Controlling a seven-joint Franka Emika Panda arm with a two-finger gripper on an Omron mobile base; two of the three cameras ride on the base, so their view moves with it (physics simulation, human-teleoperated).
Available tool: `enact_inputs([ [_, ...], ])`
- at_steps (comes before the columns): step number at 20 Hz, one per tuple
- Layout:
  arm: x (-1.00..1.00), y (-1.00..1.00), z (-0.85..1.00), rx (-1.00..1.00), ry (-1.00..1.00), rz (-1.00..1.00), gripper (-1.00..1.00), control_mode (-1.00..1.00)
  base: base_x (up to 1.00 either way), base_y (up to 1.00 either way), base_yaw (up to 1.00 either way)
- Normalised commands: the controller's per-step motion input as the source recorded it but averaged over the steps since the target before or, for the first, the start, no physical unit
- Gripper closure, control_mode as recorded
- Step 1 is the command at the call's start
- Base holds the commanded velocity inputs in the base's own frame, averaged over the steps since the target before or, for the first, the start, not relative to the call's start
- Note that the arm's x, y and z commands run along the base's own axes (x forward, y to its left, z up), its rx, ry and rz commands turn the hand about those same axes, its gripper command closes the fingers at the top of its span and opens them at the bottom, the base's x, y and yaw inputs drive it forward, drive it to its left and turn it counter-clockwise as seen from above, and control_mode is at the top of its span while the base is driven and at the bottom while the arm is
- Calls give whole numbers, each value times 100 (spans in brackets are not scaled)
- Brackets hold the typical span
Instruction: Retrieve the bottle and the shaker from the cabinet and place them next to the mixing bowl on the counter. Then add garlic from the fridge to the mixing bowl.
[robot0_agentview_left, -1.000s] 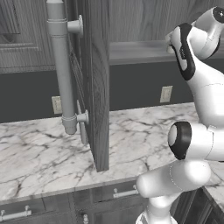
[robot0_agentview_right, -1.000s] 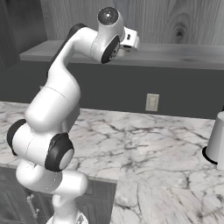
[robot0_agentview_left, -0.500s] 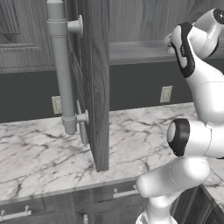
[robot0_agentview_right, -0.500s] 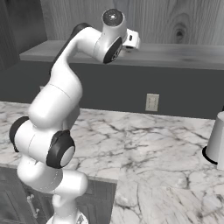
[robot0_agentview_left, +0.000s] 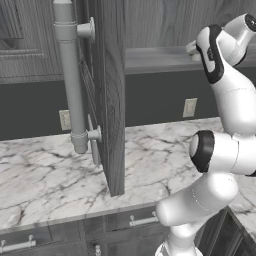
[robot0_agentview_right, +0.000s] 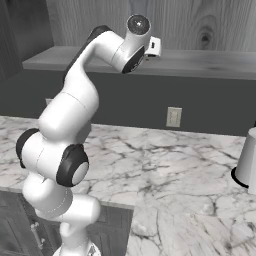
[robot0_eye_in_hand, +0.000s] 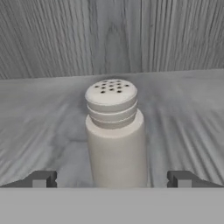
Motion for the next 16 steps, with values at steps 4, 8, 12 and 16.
enact_inputs([
  [4, 26, -1, 0, 0, 0, 4, -100, -100, 0, 0, 0],
  [8, 15, -3, 0, 0, 0, 0, -100, -100, 0, 0, 0],
  [12, 11, 0, 0, 0, 0, 0, -100, -100, 0, 0, 0],
  [16, 0, 0, 0, 0, 0, 0, -100, -100, 0, 0, 0],
])
